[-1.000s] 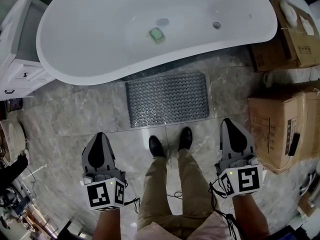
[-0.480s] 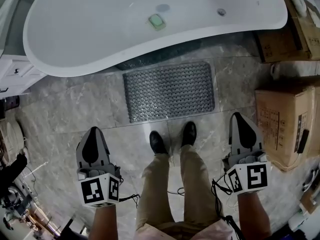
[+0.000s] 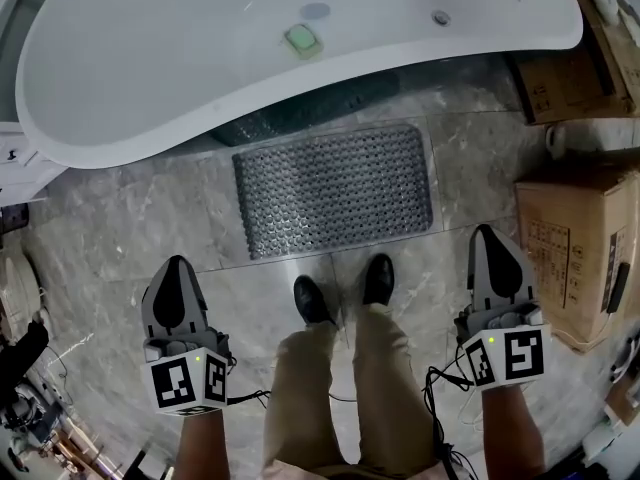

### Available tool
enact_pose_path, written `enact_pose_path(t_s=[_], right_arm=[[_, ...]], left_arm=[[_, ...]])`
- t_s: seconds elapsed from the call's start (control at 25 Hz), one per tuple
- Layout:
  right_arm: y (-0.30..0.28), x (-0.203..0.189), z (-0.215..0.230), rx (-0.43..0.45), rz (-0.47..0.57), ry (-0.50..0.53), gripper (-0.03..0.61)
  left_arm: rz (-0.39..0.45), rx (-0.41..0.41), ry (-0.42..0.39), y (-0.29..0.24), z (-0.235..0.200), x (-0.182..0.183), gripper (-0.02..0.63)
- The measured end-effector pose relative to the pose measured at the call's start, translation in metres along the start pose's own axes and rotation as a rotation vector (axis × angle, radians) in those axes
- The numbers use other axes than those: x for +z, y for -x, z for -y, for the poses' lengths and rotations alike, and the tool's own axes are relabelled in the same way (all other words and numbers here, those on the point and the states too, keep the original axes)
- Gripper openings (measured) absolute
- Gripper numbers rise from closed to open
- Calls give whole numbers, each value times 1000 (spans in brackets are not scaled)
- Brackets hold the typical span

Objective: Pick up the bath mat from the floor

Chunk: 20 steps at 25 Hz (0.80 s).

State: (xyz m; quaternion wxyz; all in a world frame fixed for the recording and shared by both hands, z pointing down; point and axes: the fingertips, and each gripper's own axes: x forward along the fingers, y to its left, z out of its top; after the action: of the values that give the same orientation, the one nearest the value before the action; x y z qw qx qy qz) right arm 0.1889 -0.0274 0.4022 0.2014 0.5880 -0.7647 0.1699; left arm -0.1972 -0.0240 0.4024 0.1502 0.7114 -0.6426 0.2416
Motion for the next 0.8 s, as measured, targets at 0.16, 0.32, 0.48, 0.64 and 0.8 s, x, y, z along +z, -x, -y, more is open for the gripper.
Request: enact_pose_path(t_s=[0.16, 0.32, 0.48, 0.64, 0.8], right_arm=[[-17, -17, 0, -5, 10, 1, 18], [-33, -33, 1, -8, 22, 2, 18], [-48, -51, 2, -13, 31, 21, 18], [-66, -74, 3, -11, 33, 25, 18], [-83, -100, 6, -17, 40, 17, 17]], left_arm=[[10, 1, -8, -17, -5, -16, 25], [15, 8, -9, -32, -9, -36, 25], [21, 9, -10, -49, -12, -57, 25], [33, 16, 0, -67, -16, -78, 25], [40, 19, -7, -82, -19, -101, 26]])
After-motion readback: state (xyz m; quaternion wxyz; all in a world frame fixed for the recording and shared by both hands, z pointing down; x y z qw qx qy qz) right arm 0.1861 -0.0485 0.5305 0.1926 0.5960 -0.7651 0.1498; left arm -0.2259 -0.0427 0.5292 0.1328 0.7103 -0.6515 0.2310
